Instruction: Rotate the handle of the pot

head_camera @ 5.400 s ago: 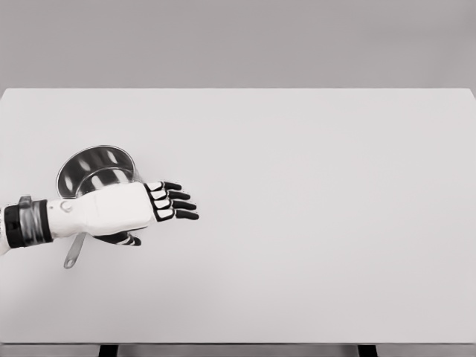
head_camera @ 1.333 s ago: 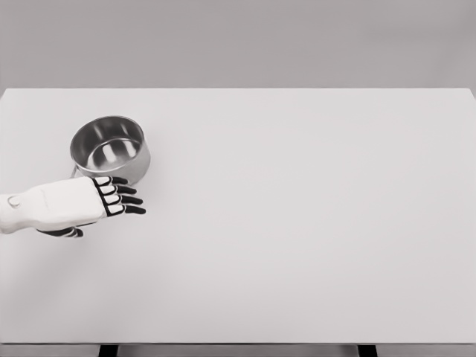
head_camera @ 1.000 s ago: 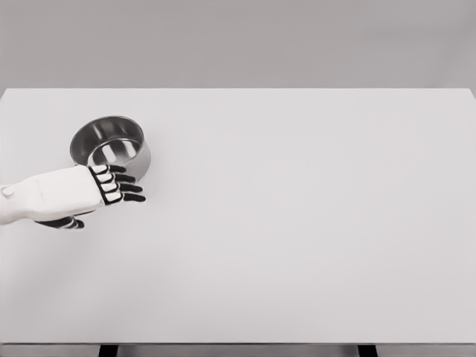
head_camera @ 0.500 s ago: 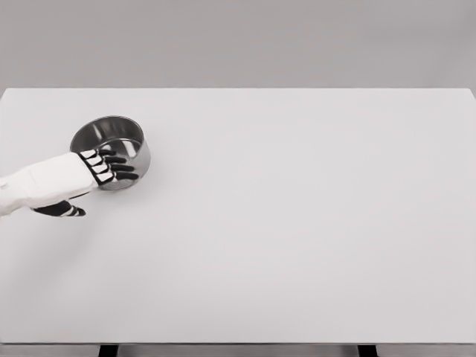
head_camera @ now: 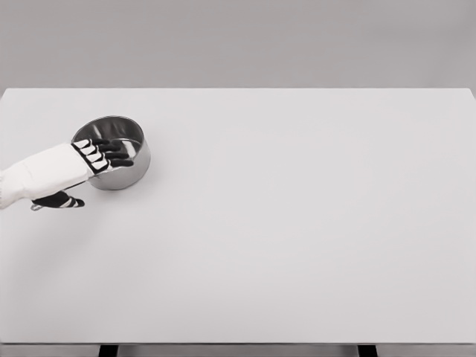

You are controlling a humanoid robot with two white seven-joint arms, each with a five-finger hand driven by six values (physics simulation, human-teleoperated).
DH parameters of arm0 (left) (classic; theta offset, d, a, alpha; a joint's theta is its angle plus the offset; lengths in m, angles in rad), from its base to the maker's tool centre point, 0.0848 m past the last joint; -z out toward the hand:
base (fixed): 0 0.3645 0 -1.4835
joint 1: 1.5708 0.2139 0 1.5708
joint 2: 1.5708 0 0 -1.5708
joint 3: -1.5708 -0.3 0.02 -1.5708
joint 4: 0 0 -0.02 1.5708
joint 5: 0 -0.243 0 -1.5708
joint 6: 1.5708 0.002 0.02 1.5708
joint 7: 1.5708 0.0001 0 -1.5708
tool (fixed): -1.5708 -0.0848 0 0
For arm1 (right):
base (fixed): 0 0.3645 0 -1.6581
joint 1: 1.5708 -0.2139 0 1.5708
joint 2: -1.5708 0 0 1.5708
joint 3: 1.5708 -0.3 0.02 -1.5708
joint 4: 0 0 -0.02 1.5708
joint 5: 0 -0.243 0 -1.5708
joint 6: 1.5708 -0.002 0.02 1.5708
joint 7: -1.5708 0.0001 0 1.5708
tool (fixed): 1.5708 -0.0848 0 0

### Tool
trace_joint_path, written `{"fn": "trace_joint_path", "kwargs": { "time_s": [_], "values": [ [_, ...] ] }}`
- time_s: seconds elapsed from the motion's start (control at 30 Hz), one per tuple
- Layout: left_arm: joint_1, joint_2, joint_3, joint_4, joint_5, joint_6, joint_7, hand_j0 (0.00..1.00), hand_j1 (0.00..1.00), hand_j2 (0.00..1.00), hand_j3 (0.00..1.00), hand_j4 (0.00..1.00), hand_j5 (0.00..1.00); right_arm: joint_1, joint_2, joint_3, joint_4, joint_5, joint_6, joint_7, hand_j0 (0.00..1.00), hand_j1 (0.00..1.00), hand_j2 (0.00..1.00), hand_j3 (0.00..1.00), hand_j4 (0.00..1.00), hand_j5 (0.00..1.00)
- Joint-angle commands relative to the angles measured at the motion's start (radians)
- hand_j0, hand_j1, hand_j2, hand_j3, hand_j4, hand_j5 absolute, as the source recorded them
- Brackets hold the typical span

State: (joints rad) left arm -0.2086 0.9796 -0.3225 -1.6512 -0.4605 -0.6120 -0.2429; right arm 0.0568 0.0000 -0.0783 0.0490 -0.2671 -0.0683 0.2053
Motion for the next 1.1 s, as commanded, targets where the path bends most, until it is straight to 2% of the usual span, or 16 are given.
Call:
{"fn": "trace_joint_path", "kwargs": {
  "time_s": [0.0, 0.1, 0.4, 0.57, 0.8, 1.07],
  "values": [
    [0.0, -0.002, 0.0, 0.007, 0.005, 0.001, 0.001, 1.0, 1.0, 1.0, 1.0, 1.0, 1.0, 0.0, 0.0, 0.0, 0.0, 0.0, 0.001, 0.0, 1.0, 1.0, 1.0, 1.0, 1.0, 1.0],
    [0.002, -0.056, 0.028, 0.045, -0.026, 0.001, -0.001, 1.0, 1.0, 1.0, 1.0, 1.0, 1.0, 0.0, 0.0, 0.0, 0.0, 0.0, -0.001, 0.0, 1.0, 1.0, 1.0, 1.0, 1.0, 1.0],
    [0.003, -0.072, 0.036, 0.099, -0.043, 0.001, -0.001, 1.0, 1.0, 1.0, 1.0, 1.0, 1.0, 0.0, 0.0, 0.0, 0.0, 0.0, 0.001, 0.0, 1.0, 1.0, 1.0, 1.0, 1.0, 1.0],
    [0.002, -0.101, 0.063, 0.102, -0.098, 0.001, -0.001, 1.0, 1.0, 1.0, 1.0, 1.0, 1.0, 0.0, 0.0, 0.0, 0.0, 0.0, 0.001, 0.0, 1.0, 1.0, 1.0, 1.0, 1.0, 1.0],
    [0.003, -0.105, 0.103, 0.102, -0.131, 0.001, -0.001, 1.0, 1.0, 1.0, 1.0, 1.0, 1.0, 0.0, 0.0, 0.0, 0.0, 0.0, 0.001, 0.0, 1.0, 1.0, 1.0, 1.0, 1.0, 1.0],
    [0.003, -0.116, 0.119, 0.11, -0.159, 0.001, -0.001, 1.0, 1.0, 1.0, 1.0, 1.0, 1.0, 0.0, 0.0, 0.0, 0.0, 0.0, -0.001, 0.0, 1.0, 1.0, 1.0, 1.0, 1.0, 1.0]
  ]
}}
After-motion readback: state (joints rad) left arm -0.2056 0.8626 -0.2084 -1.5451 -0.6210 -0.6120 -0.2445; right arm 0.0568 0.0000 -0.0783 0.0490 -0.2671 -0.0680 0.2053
